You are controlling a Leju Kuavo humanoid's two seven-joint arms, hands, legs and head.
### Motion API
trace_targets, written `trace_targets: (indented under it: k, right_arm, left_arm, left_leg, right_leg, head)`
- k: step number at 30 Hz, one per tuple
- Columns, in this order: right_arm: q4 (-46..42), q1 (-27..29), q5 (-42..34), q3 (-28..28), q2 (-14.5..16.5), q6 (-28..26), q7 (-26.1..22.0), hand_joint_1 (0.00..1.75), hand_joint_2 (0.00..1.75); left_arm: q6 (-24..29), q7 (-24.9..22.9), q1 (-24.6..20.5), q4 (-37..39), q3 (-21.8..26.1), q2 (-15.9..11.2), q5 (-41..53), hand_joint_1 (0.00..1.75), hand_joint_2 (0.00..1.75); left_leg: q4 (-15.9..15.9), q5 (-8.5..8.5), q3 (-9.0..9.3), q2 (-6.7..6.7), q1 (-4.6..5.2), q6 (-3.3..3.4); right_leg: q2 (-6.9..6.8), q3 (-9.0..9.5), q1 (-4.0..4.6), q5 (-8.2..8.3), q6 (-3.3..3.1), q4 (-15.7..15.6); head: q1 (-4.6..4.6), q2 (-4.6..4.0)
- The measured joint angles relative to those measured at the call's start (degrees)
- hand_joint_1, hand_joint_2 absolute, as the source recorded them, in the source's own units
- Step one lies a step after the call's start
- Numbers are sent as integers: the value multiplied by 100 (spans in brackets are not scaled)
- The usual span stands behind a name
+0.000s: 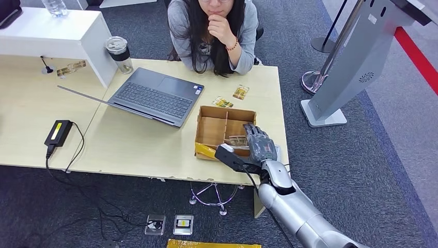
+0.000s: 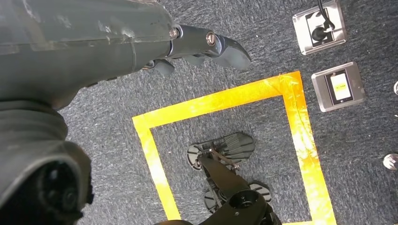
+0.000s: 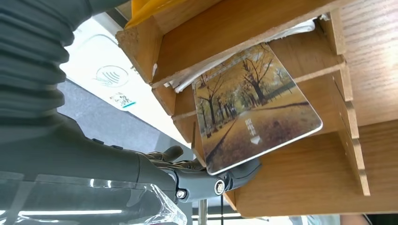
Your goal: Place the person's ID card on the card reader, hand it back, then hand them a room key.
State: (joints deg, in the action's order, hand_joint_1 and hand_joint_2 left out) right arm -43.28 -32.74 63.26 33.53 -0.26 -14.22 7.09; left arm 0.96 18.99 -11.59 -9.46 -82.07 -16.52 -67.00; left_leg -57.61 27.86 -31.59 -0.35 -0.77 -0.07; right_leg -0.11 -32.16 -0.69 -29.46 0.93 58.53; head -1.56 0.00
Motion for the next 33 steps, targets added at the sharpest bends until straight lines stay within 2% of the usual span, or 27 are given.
trace_targets:
  k: [20,33]
  right_arm:
    - [-396,31,172,-1,-5,-26,30,0,175]
    - [-1182,85,228,-21,-50,298,79,0,175]
  left_arm:
    - [13,0,0,0,-2,4,40,0,0]
    - [16,0,0,0,-2,17,40,0,0]
  left_leg:
    - [0,0,0,3,0,0]
    - [0,0,0,3,0,0]
  right_leg:
    - [6,-2,0,0,0,0]
    - [6,-1,0,0,0,0]
  head:
    - [1,0]
    - [0,0]
